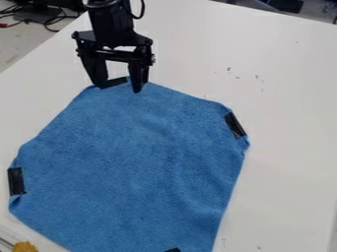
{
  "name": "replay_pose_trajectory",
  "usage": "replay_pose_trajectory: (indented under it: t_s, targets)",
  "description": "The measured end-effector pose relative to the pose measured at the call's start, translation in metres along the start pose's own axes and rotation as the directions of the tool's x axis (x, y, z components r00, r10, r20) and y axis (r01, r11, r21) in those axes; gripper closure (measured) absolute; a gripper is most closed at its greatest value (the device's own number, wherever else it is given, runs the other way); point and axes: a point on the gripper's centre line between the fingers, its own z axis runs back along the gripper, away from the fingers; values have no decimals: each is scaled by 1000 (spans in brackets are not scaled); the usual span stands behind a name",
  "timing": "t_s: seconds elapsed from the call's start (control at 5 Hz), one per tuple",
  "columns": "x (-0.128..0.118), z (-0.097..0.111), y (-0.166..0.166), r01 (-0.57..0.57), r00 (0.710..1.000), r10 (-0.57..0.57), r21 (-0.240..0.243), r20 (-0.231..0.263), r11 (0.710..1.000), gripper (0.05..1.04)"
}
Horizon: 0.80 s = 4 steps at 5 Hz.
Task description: Fold the cloth from top left to bottom right
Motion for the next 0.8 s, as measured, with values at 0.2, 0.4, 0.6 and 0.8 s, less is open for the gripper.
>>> replay_pose_trajectory:
  t_s: [0.2,0.4,0.6,0.8]
  targets:
    - [-1,-8,0,-6,1000,6,-3,-27,1000,83]
    - [9,-18,-3,-30,999,31,27,-34,999,83]
    - [36,-24,-2,-48,999,48,41,4,998,83]
    - [67,-38,2,-12,1000,12,40,14,999,83]
